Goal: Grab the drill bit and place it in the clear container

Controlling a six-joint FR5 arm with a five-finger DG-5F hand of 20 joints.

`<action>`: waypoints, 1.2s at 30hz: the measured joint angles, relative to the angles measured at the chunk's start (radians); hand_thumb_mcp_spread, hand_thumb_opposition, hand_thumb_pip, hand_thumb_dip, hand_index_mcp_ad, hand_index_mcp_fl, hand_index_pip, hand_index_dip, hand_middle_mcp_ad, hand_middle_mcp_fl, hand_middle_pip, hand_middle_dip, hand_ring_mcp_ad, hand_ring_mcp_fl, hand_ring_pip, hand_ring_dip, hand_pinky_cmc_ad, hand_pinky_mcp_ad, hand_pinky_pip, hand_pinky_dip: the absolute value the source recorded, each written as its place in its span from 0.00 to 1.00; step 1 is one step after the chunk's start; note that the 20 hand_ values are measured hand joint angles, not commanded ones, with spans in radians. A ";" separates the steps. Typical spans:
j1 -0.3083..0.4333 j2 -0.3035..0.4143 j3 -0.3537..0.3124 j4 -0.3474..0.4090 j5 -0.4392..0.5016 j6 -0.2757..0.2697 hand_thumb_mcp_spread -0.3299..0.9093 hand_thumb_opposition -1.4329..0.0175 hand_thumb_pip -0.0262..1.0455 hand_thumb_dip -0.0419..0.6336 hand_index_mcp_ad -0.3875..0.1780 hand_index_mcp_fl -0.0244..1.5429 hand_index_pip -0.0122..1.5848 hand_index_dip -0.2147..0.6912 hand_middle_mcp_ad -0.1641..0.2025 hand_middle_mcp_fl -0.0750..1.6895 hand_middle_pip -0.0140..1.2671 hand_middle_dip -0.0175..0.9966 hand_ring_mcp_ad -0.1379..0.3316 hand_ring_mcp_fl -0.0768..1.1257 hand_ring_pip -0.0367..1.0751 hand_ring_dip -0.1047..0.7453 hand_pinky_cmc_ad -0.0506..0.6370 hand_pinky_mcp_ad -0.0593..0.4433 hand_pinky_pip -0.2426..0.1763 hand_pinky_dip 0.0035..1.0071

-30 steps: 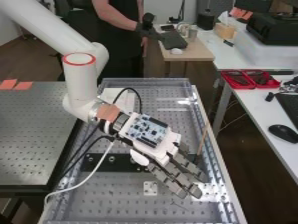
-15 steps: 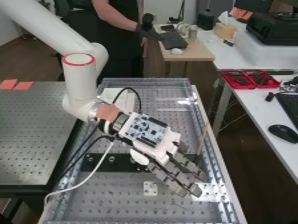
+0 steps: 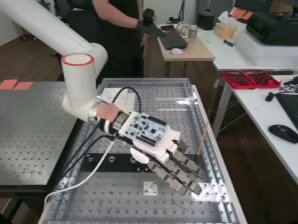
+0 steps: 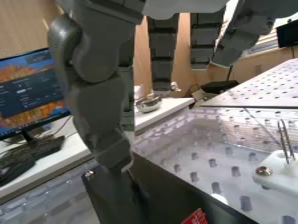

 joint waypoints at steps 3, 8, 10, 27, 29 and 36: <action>0.000 0.009 0.001 0.005 -0.002 -0.010 0.87 0.30 0.40 0.39 0.36 0.59 0.60 0.55 0.66 0.23 0.13 0.20 0.73 0.15 0.14 0.12 0.55 0.45 0.37 0.18; -0.001 0.034 0.002 0.012 -0.009 -0.031 0.86 0.28 0.40 0.39 0.35 0.61 0.59 0.55 0.66 0.24 0.13 0.20 0.72 0.15 0.14 0.11 0.55 0.45 0.37 0.18; -0.001 0.045 0.000 0.019 -0.013 -0.042 0.86 0.28 0.40 0.39 0.35 0.62 0.57 0.55 0.66 0.24 0.13 0.20 0.72 0.15 0.14 0.11 0.57 0.45 0.36 0.18; -0.001 0.127 -0.022 0.036 -0.031 -0.075 0.86 0.29 0.40 0.39 0.35 0.64 0.56 0.55 0.66 0.24 0.12 0.20 0.72 0.15 0.14 0.11 0.57 0.45 0.36 0.18; 0.004 0.156 -0.033 0.037 -0.034 -0.084 0.86 0.29 0.40 0.39 0.35 0.65 0.55 0.55 0.66 0.24 0.12 0.20 0.72 0.15 0.14 0.11 0.57 0.45 0.36 0.18; 0.030 0.251 -0.085 0.062 -0.050 -0.115 0.85 0.27 0.40 0.39 0.35 0.66 0.53 0.56 0.66 0.24 0.12 0.20 0.72 0.15 0.14 0.11 0.57 0.45 0.36 0.18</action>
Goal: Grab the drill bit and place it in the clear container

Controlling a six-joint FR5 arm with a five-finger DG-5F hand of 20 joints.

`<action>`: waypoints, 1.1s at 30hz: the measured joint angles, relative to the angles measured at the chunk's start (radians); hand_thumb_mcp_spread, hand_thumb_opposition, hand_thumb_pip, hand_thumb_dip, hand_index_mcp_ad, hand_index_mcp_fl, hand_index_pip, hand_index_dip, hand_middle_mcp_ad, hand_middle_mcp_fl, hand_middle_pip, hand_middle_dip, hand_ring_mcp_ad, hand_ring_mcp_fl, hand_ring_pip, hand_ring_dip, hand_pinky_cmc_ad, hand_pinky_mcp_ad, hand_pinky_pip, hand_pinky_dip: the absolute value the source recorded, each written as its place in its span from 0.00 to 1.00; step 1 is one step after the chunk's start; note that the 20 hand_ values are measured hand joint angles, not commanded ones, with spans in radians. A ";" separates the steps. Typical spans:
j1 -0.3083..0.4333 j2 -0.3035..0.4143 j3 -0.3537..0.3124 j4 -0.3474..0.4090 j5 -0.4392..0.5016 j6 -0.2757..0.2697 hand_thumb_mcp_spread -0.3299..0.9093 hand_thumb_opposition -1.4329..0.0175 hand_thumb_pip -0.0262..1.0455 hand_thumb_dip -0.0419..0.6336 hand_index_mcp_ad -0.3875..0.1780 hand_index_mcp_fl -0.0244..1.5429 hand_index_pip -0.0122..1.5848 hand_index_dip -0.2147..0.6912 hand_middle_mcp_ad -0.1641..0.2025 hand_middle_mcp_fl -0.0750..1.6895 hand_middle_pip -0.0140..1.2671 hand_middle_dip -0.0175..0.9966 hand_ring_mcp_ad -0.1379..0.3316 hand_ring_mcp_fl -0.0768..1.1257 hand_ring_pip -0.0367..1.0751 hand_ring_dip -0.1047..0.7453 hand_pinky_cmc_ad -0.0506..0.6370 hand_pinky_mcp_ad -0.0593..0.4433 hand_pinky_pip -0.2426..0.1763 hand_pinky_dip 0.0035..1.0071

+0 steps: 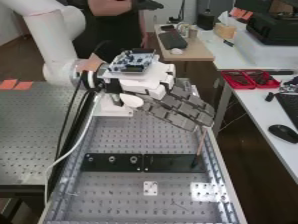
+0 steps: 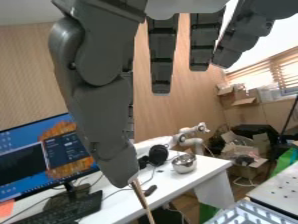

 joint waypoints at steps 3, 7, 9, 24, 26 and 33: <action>0.019 0.036 -0.027 0.022 -0.008 -0.008 0.85 0.27 0.40 0.39 0.35 0.67 0.51 0.57 0.66 0.24 0.12 0.20 0.72 0.15 0.14 0.11 0.57 0.45 0.36 0.18; 0.044 0.064 -0.053 0.049 -0.022 -0.006 0.85 0.27 0.40 0.39 0.35 0.67 0.50 0.59 0.66 0.24 0.12 0.20 0.72 0.15 0.14 0.11 0.57 0.45 0.36 0.18; 0.058 0.072 -0.062 0.058 -0.032 0.002 0.85 0.27 0.40 0.39 0.35 0.67 0.49 0.60 0.66 0.24 0.12 0.21 0.72 0.15 0.14 0.12 0.57 0.45 0.36 0.18; 0.144 0.063 -0.060 0.034 -0.157 0.107 0.85 0.28 0.40 0.39 0.35 0.68 0.48 0.62 0.66 0.25 0.12 0.20 0.72 0.15 0.14 0.13 0.57 0.45 0.36 0.18; 0.152 0.054 -0.055 0.027 -0.167 0.117 0.85 0.28 0.40 0.39 0.35 0.68 0.47 0.62 0.66 0.25 0.12 0.20 0.72 0.15 0.14 0.13 0.57 0.45 0.37 0.18; 0.185 0.007 -0.028 -0.004 -0.187 0.153 0.84 0.27 0.40 0.39 0.35 0.68 0.47 0.63 0.66 0.25 0.12 0.20 0.72 0.15 0.14 0.13 0.57 0.45 0.36 0.18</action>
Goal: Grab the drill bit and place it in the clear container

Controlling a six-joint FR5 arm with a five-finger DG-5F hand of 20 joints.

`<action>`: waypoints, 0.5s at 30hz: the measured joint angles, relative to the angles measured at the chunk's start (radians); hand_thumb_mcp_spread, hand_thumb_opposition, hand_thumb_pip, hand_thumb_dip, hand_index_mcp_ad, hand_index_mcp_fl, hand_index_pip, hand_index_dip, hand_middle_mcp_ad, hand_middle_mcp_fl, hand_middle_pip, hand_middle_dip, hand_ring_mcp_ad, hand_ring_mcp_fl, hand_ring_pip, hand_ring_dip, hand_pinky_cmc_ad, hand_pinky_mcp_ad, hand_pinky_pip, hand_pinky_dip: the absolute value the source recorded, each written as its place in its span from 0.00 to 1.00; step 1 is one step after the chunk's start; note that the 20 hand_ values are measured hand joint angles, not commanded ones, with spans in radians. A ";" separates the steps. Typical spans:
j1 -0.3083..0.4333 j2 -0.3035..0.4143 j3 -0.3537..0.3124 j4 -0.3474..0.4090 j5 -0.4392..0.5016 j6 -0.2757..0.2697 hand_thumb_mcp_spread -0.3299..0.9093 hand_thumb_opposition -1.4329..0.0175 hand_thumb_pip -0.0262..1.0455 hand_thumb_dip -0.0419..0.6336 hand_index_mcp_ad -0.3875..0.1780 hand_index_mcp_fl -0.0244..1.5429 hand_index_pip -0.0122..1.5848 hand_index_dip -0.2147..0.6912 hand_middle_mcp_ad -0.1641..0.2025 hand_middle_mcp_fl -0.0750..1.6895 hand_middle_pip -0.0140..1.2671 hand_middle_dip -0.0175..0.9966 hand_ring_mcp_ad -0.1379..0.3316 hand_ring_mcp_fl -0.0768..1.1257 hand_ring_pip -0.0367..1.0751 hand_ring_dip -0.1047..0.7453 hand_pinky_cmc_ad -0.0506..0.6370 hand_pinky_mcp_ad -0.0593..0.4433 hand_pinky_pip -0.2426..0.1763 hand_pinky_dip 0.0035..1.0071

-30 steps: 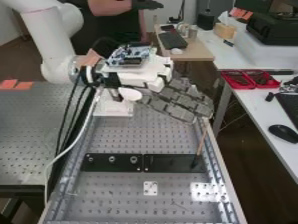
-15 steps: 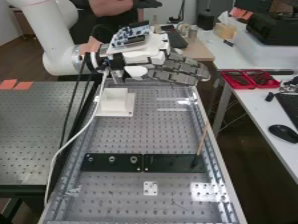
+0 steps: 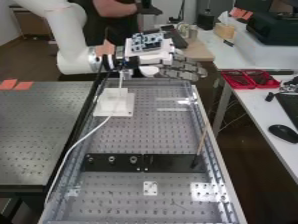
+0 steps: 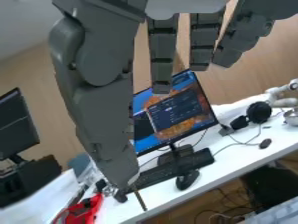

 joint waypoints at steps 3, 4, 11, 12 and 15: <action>0.014 -0.025 0.016 -0.018 -0.006 0.018 0.84 0.27 0.40 0.39 0.35 0.68 0.47 0.63 0.66 0.25 0.12 0.20 0.72 0.15 0.14 0.13 0.57 0.45 0.36 0.18; 0.018 -0.032 0.020 -0.022 -0.007 0.022 0.84 0.27 0.40 0.39 0.35 0.68 0.47 0.63 0.66 0.25 0.12 0.20 0.72 0.15 0.14 0.13 0.57 0.45 0.36 0.18; 0.052 -0.093 0.064 -0.073 -0.013 0.065 0.84 0.27 0.40 0.39 0.35 0.68 0.47 0.63 0.66 0.25 0.12 0.20 0.72 0.15 0.14 0.13 0.57 0.45 0.36 0.18; 0.057 -0.103 0.071 -0.082 -0.014 0.071 0.84 0.27 0.40 0.39 0.35 0.68 0.47 0.63 0.66 0.25 0.12 0.20 0.72 0.15 0.14 0.13 0.57 0.45 0.36 0.18; 0.069 -0.132 0.093 -0.105 -0.015 0.086 0.84 0.27 0.40 0.39 0.35 0.68 0.48 0.63 0.66 0.25 0.12 0.21 0.72 0.15 0.14 0.13 0.57 0.45 0.36 0.18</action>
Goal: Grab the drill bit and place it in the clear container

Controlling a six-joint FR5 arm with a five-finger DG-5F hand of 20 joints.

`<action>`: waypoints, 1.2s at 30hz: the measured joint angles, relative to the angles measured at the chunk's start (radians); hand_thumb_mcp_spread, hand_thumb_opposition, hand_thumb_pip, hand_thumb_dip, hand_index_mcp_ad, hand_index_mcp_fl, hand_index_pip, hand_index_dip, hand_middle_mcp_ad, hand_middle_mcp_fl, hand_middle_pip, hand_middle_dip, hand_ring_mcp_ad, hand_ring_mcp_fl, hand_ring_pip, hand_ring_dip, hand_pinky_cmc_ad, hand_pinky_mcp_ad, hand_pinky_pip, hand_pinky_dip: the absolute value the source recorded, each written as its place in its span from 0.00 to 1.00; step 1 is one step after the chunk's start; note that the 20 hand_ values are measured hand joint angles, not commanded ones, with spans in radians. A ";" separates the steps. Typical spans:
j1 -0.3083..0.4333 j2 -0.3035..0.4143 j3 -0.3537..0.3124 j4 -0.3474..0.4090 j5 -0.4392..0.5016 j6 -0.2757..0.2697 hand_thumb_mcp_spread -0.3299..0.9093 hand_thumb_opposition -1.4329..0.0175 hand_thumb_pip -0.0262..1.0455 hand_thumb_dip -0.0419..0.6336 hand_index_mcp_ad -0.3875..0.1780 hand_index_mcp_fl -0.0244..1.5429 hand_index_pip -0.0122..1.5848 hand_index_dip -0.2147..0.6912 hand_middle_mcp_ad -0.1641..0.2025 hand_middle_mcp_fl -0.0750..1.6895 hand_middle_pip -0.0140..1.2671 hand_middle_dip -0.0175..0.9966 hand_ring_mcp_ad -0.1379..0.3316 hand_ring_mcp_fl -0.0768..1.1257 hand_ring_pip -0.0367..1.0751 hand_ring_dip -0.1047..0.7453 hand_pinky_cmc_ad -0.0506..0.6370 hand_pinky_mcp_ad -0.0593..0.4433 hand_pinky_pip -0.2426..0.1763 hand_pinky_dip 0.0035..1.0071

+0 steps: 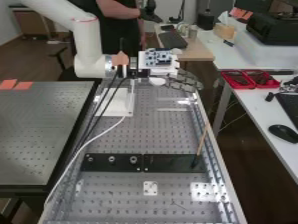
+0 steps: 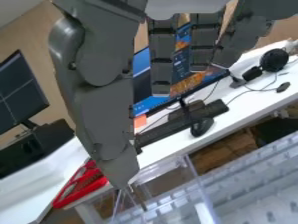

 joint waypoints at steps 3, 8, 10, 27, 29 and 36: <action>0.011 -0.027 0.023 -0.027 0.000 0.011 0.84 0.27 0.40 0.39 0.35 0.68 0.47 0.63 0.66 0.25 0.12 0.20 0.72 0.15 0.14 0.13 0.57 0.45 0.36 0.18; 0.021 -0.067 0.060 -0.078 -0.002 0.019 0.84 0.27 0.40 0.39 0.35 0.68 0.47 0.63 0.66 0.25 0.12 0.20 0.72 0.15 0.14 0.13 0.57 0.45 0.36 0.18; 0.023 -0.079 0.072 -0.096 -0.003 0.019 0.84 0.27 0.40 0.39 0.35 0.68 0.47 0.63 0.66 0.25 0.12 0.20 0.72 0.15 0.14 0.13 0.57 0.45 0.36 0.18; 0.025 -0.091 0.093 -0.143 -0.001 0.020 0.84 0.27 0.40 0.39 0.35 0.68 0.47 0.63 0.66 0.25 0.12 0.22 0.72 0.15 0.14 0.14 0.57 0.45 0.36 0.18; 0.026 -0.090 0.094 -0.145 0.000 0.020 0.84 0.27 0.40 0.39 0.35 0.69 0.44 0.64 0.66 0.25 0.12 0.22 0.72 0.15 0.14 0.13 0.57 0.45 0.36 0.18; 0.024 -0.086 0.099 -0.155 -0.002 0.019 0.73 0.37 0.30 0.42 0.37 0.45 0.17 0.65 0.65 0.19 0.11 0.22 0.73 0.13 0.14 0.13 0.57 0.45 0.36 0.18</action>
